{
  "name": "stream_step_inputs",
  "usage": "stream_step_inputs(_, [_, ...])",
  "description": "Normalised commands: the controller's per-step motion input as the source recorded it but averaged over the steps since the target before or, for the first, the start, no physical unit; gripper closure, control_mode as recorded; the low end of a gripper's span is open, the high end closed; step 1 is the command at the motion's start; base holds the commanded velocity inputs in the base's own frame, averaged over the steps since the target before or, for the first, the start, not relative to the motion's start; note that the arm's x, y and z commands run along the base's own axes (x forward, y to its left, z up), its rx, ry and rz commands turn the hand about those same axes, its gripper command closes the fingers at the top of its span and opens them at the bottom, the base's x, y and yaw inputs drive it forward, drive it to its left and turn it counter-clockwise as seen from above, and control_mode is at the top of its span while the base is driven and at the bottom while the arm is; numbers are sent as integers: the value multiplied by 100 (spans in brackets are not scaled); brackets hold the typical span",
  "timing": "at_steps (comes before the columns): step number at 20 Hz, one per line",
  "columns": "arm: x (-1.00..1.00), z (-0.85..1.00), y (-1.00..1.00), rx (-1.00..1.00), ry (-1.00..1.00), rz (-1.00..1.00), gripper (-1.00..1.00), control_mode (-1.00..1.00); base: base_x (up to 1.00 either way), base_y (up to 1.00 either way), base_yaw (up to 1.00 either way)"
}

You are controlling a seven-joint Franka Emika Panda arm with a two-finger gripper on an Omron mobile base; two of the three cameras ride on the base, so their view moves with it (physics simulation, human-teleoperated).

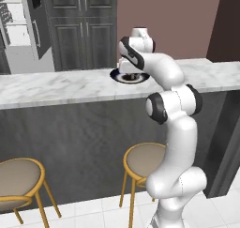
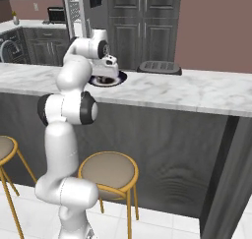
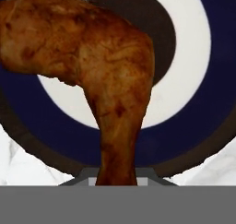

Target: Take the chicken drumstick from the fridge and place it on the digital scale on the counter by the fridge. Wait a few seconds for a reading, then move it to the plate on the dining counter.

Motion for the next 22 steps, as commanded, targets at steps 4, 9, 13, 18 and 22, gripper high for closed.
stream_step_inputs(4, [9,-40,0,0,6,0,100,-100,0,0,0])
stream_step_inputs(9, [18,-16,0,0,1,0,100,-100,0,0,0])
stream_step_inputs(13, [25,0,0,0,0,0,100,-100,0,0,0])
stream_step_inputs(18, [17,0,0,0,1,0,100,-100,0,0,0])
stream_step_inputs(22, [0,0,0,0,2,0,100,-100,0,0,0])
